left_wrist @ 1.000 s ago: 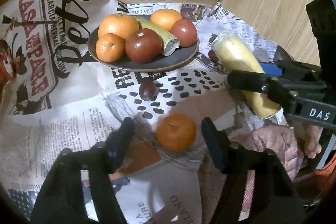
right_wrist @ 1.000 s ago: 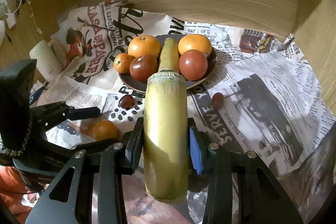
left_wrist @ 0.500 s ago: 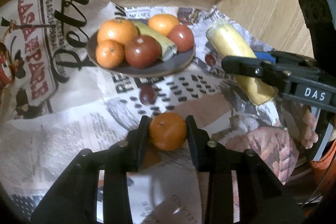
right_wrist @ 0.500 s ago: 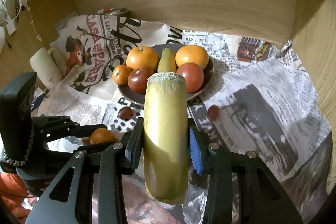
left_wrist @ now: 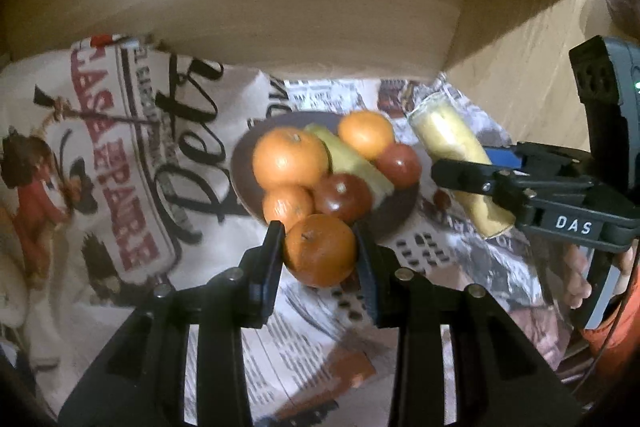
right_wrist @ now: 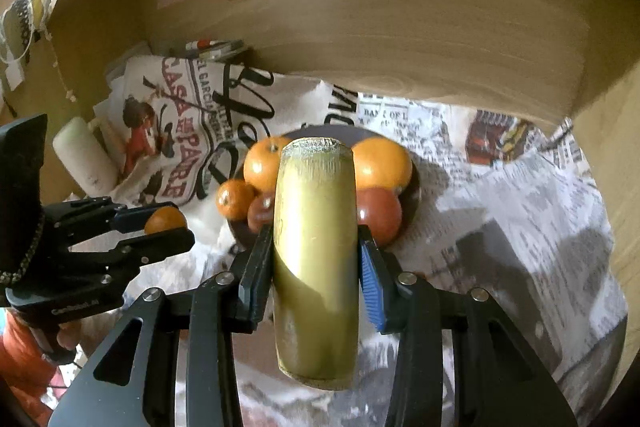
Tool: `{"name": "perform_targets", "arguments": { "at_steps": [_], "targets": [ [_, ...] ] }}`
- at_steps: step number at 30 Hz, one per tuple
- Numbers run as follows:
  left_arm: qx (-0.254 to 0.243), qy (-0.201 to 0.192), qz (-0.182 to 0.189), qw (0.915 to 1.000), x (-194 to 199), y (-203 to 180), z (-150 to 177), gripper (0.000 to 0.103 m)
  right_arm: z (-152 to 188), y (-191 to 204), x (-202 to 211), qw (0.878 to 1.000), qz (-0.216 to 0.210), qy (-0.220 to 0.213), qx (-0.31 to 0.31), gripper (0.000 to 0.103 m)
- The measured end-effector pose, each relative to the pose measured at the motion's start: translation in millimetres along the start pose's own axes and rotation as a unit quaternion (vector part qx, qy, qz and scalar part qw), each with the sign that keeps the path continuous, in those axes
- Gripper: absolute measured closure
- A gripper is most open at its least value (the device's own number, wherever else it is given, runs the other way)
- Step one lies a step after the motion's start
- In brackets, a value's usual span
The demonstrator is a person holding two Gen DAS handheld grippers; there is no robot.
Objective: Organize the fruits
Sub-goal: 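Lay the squash and mandarin onto the plate and open both tools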
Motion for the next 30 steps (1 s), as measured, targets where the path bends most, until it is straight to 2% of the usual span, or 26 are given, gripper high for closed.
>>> {"name": "perform_targets", "arguments": {
  "at_steps": [7, 12, 25, 30],
  "targets": [
    [0.002, -0.006, 0.001, 1.0, -7, 3, -19, 0.068, -27, -2, -24, 0.999, 0.02, 0.009, 0.022, 0.067],
    [-0.001, -0.003, -0.005, 1.0, -19, 5, -26, 0.068, -39, -5, -49, 0.999, 0.011, 0.031, 0.021, 0.067],
    [0.009, 0.01, -0.011, 0.9998, -45, 18, -35, 0.068, -42, -16, -88, 0.997, 0.002, 0.075, 0.003, 0.067],
    [0.01, 0.016, -0.012, 0.9998, -51, 18, -35, 0.068, -44, -18, -80, 0.998, 0.01, 0.059, -0.002, 0.066]
  ]
}}
Point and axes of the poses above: each gripper's, at about its wrist camera, not at the fingertips, and x roughly against the way its jaws point, y to its left, z to its underside, the point moved 6 cm from there along -x, roughly the way its jaws point, and after that the axes turned 9 degrees about x, right-handed, at the moved point
